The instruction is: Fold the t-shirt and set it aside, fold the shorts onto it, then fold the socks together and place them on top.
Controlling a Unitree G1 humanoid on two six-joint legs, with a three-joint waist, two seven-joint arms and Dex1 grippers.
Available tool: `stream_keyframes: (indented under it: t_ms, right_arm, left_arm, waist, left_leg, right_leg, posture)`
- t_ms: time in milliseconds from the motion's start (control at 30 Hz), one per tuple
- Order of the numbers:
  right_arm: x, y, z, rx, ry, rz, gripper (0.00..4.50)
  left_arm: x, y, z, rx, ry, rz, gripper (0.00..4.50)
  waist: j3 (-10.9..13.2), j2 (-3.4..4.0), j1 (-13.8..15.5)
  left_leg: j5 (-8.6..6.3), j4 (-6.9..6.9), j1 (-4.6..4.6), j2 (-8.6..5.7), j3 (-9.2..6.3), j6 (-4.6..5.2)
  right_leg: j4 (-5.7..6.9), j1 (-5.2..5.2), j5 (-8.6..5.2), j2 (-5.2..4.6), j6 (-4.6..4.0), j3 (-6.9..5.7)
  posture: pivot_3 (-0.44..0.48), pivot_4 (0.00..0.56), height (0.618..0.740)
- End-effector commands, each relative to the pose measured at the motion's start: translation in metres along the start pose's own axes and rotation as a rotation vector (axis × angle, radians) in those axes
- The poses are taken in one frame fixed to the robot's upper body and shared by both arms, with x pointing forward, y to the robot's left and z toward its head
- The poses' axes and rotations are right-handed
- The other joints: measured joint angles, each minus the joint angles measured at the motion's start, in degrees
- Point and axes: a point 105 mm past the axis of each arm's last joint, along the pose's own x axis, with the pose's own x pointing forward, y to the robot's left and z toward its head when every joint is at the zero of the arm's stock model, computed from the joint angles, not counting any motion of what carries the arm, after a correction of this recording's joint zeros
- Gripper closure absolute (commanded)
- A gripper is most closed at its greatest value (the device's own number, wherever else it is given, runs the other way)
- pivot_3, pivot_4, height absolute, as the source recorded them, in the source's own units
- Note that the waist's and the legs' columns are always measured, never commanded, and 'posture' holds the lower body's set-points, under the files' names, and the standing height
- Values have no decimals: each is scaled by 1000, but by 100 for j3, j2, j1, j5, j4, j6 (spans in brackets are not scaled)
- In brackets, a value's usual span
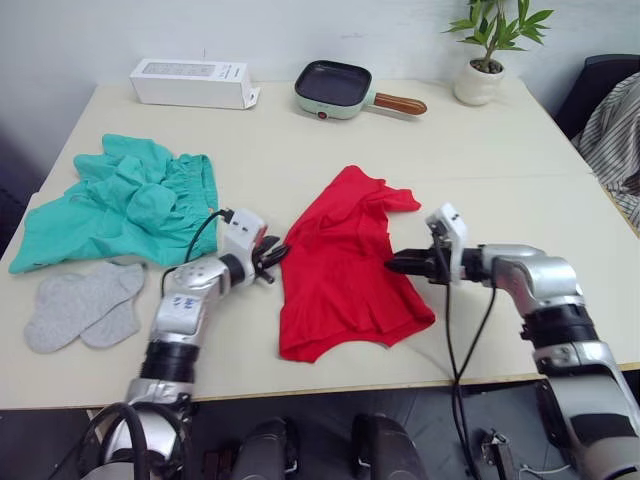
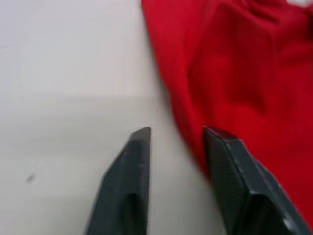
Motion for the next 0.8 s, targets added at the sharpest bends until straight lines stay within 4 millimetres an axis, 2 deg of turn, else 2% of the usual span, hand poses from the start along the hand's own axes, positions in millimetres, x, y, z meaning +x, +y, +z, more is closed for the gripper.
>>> stream_keyframes:
  t_ms: [33,133,200,333,500,667,800]
  right_arm:
    - [-35,-3,6,-430,-4,-10,1075]
    - [-51,-2,-11,-701,46,34,25]
    - [-54,1,-18,-853,60,76,0]
    - [-52,4,-38,-1019,104,149,0]
    - [-35,18,-45,-1147,49,249,0]
    - [-9,33,-43,-1203,-35,312,0]
    - [4,41,-40,-1232,-84,326,0]
  left_arm:
    - [-27,-16,15,317,-45,-129,1568]
    - [-51,-28,-6,625,23,-263,617]
    - [-63,-30,-22,765,55,-328,36]
    - [-73,-35,-39,965,33,-424,36]
    - [-75,-51,-53,1030,-55,-536,36]
    - [-61,-73,-54,1051,-166,-612,36]
    - [-53,-81,-48,1059,-229,-634,36]
  waist:
    - [1,1,-2]
    - [1,2,-12]
    - [2,3,-22]
    - [5,13,-68]
    - [3,18,-119]
    - [-19,38,-154]
    - [-43,44,-154]
  left_leg:
    - [-10,-4,1,-3,5,-13]
    - [-18,-15,6,-8,20,-24]
    - [-18,-36,29,-6,34,-27]
    - [-5,-66,63,5,52,-40]
    - [-6,-83,126,21,63,-49]
    - [-17,-75,156,22,61,-31]
    - [-32,-75,190,21,63,-35]
  right_leg:
    - [-6,0,0,1,0,2]
    - [-20,1,0,3,3,5]
    - [-53,11,1,-2,3,5]
    - [-56,15,2,-20,-1,16]
    - [-52,57,-1,-17,-12,24]
    - [-59,100,-1,-18,-12,28]
    - [-58,129,-1,-21,-12,38]
  posture:
    - [0,150,740]
    - [0,150,740]
    - [0,150,740]
    - [0,150,740]
    - [0,150,740]
    - [0,150,740]
    - [0,150,740]
